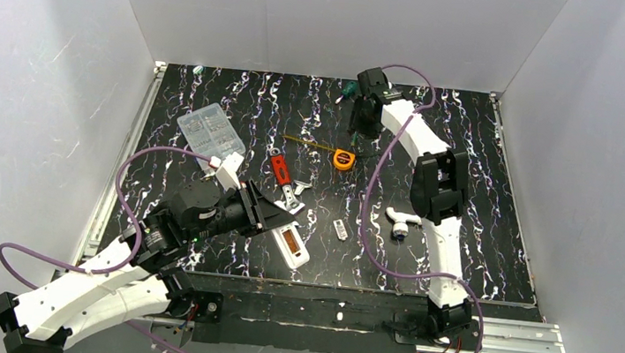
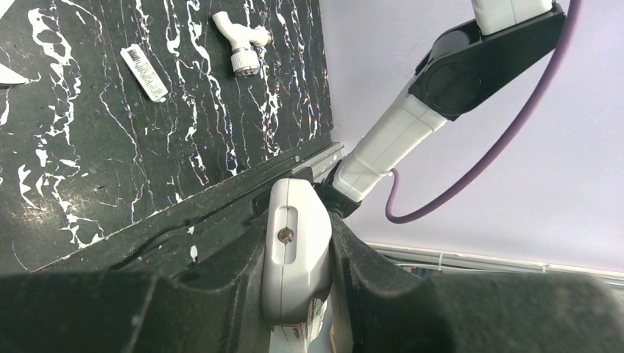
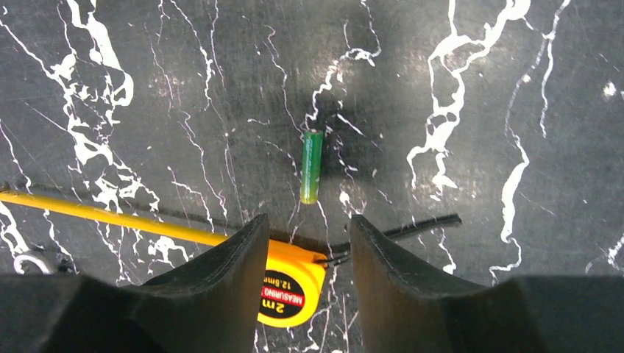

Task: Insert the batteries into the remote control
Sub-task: Pick up the battery from the center of the board.

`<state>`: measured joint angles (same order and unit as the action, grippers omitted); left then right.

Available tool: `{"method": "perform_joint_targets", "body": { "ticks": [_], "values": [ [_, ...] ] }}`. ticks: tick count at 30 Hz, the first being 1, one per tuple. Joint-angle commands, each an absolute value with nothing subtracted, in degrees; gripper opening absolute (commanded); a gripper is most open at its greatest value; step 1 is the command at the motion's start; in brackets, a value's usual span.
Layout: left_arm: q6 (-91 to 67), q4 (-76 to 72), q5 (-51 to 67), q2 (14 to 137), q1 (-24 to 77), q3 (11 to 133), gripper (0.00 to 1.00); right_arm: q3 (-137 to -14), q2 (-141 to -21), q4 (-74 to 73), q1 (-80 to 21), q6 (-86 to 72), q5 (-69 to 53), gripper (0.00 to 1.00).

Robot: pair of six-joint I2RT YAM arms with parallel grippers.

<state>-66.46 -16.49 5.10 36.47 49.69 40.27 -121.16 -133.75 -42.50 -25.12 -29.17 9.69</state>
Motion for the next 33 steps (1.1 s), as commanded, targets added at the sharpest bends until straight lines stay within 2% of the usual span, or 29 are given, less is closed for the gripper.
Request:
{"method": "perform_joint_targets", "body": {
  "ticks": [1, 19, 33],
  "values": [
    [-66.0, -18.5, 5.8, 36.0, 49.9, 43.0, 0.00, -125.6, -135.7, -43.0, -24.9, -27.8, 8.5, 0.53],
    [-64.6, -14.7, 4.9, 33.9, 49.8, 43.8, 0.00, -132.8, -144.2, -44.9, -24.1, -28.9, 7.3, 0.52],
    [-64.2, -13.8, 4.4, 33.2, 49.9, 43.7, 0.00, -131.7, -145.1, -46.6, -23.9, -28.3, 7.9, 0.36]
  ]
}}
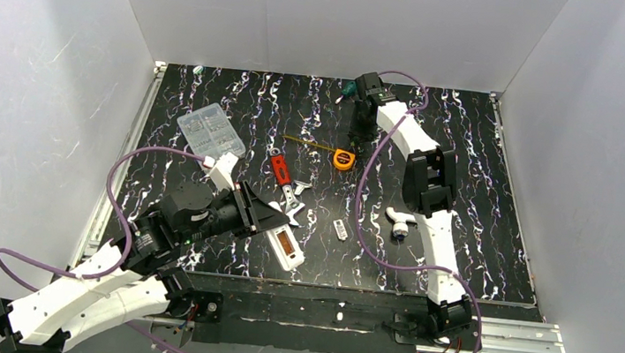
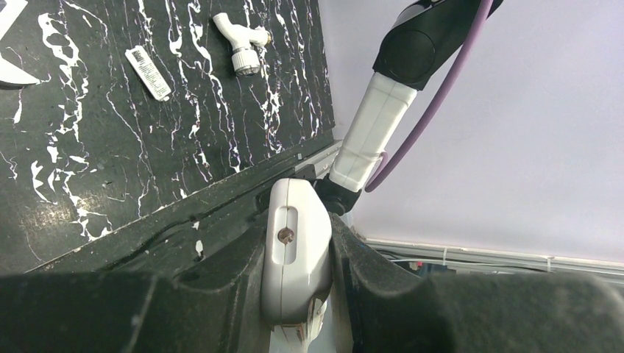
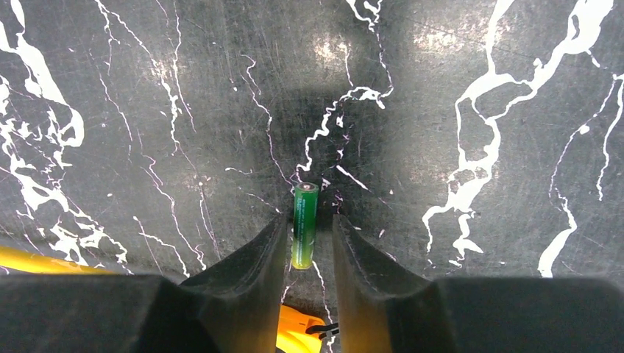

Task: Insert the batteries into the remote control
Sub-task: Pick up the battery from the center of the board, then place the battery at the center of the board.

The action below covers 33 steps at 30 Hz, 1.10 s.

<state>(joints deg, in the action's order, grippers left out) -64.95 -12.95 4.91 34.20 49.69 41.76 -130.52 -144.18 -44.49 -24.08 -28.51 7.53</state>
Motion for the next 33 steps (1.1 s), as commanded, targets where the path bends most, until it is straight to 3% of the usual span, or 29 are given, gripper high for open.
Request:
{"method": "perform_joint_targets", "body": {
  "ticks": [1, 7, 15, 21, 23, 28, 33],
  "values": [
    [-64.2, -13.9, 4.4, 33.1, 49.9, 43.6, 0.00, -131.5, -145.0, -46.6, -23.9, -28.2, 7.9, 0.34],
    [-64.3, -13.8, 4.3, 32.9, 49.8, 43.4, 0.00, -129.2, -143.7, -45.4, -23.9, -26.8, 6.6, 0.19],
    [-64.5, -14.2, 4.2, 33.1, 49.9, 42.9, 0.00, -124.1, -137.4, -42.0, -23.9, -23.2, 6.7, 0.07],
    [-64.6, -14.6, 4.2, 33.0, 49.8, 42.7, 0.00, -110.7, -125.4, -37.0, -23.5, -20.4, 11.0, 0.03],
    [-64.3, -14.2, 4.0, 32.6, 49.8, 42.6, 0.00, -96.0, -116.4, -33.8, -23.4, -20.5, 11.1, 0.02],
    [-64.2, -13.6, 4.1, 32.5, 49.8, 42.7, 0.00, -75.7, -108.0, -28.6, -24.9, -24.8, 8.9, 0.02],
    [-64.3, -14.5, 4.4, 33.0, 49.7, 42.8, 0.00, -69.3, -106.7, -26.9, -28.4, -25.3, 11.4, 0.02]
  ]
}}
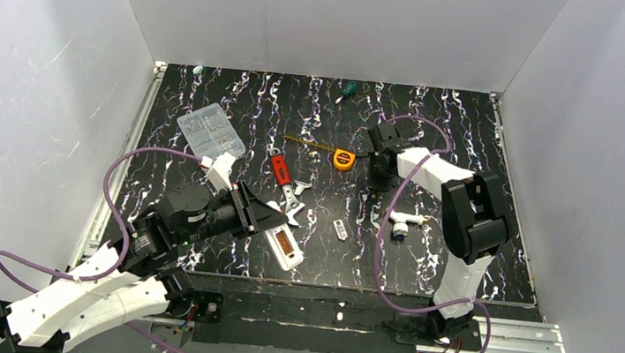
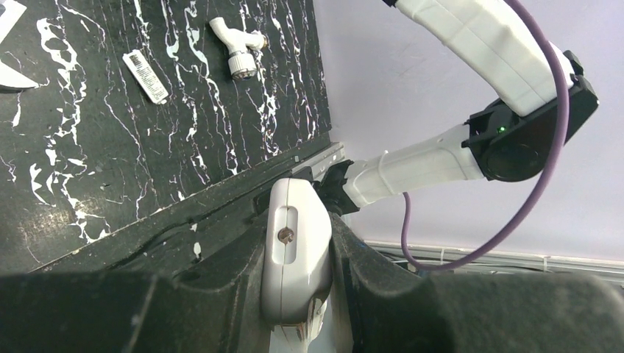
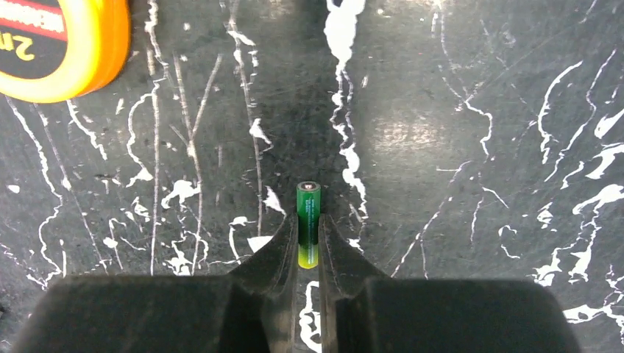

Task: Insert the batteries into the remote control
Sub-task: Place the battery at the center of the board, then pick up the battery from the center of the board.

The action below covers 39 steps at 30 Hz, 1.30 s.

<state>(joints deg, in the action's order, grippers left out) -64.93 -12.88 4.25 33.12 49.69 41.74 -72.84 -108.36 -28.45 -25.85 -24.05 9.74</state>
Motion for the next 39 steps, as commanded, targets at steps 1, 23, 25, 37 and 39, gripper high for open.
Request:
{"method": "perform_joint_targets", "body": {
  "ticks": [1, 23, 25, 37, 39],
  "values": [
    [-64.3, -14.5, 4.4, 33.0, 49.7, 42.9, 0.00, -68.7, -106.7, -26.6, -28.5, -25.6, 11.5, 0.04],
    [-64.1, -13.9, 4.0, 31.8, 49.7, 42.7, 0.00, -68.2, -110.0, -29.1, -30.4, -26.5, 14.9, 0.23],
    [-64.2, -14.0, 4.0, 31.7, 49.7, 42.5, 0.00, -68.2, -109.9, -29.2, -30.4, -26.2, 14.7, 0.18],
    [-63.9, -12.7, 3.1, 31.3, 49.7, 42.3, 0.00, -63.1, -94.8, -23.3, -30.7, -20.1, 5.2, 0.01],
    [-63.7, -12.3, 2.8, 31.0, 49.8, 42.2, 0.00, -59.5, -88.2, -20.2, -31.7, -18.4, 1.8, 0.01]
  ]
}}
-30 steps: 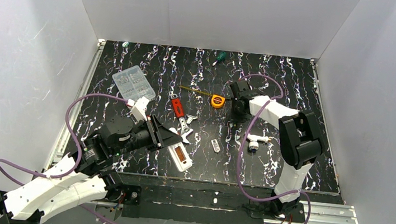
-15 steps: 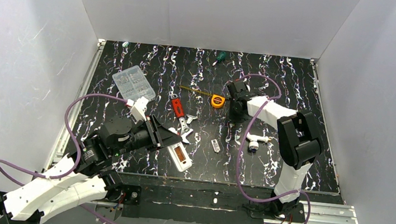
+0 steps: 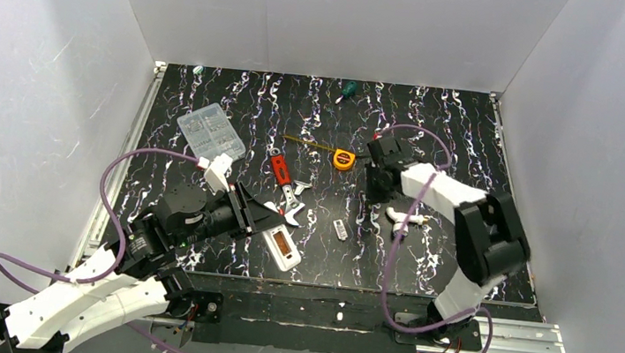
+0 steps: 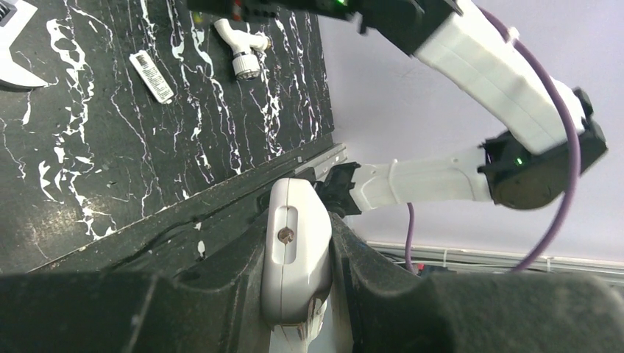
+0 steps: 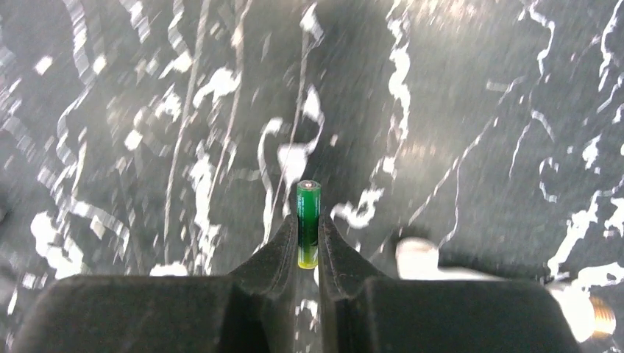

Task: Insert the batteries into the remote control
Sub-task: Pick up the battery from the center of the board, then load the battery into the remote control.

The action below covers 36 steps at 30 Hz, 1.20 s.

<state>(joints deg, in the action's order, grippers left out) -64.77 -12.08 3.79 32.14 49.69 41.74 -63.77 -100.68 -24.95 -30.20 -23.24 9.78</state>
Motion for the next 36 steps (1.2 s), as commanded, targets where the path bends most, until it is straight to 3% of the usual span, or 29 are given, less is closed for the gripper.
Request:
{"method": "perform_joint_targets", "body": {
  "ticks": [1, 11, 18, 28, 36],
  "values": [
    [-63.7, -12.1, 2.5, 30.9, 49.7, 42.2, 0.00, -57.6, -84.9, -18.4, -32.4, -17.7, -0.3, 0.01],
    [-63.8, -13.7, 1.7, 30.7, 49.6, 40.3, 0.00, -42.2, -49.8, -1.1, -46.8, -18.0, -4.8, 0.01],
    [-63.8, -17.0, 3.6, 32.7, 49.6, 40.8, 0.00, -35.6, -33.1, 11.5, -49.5, -12.1, -21.0, 0.01],
    [-63.0, -23.9, 9.1, 36.1, 49.6, 42.3, 0.00, -39.2, -29.2, 9.6, -49.7, -1.8, -45.4, 0.01],
    [-61.8, -30.9, 12.4, 37.1, 49.6, 41.6, 0.00, -39.9, -28.3, 8.5, -49.7, 3.1, -49.4, 0.01]
  ]
}}
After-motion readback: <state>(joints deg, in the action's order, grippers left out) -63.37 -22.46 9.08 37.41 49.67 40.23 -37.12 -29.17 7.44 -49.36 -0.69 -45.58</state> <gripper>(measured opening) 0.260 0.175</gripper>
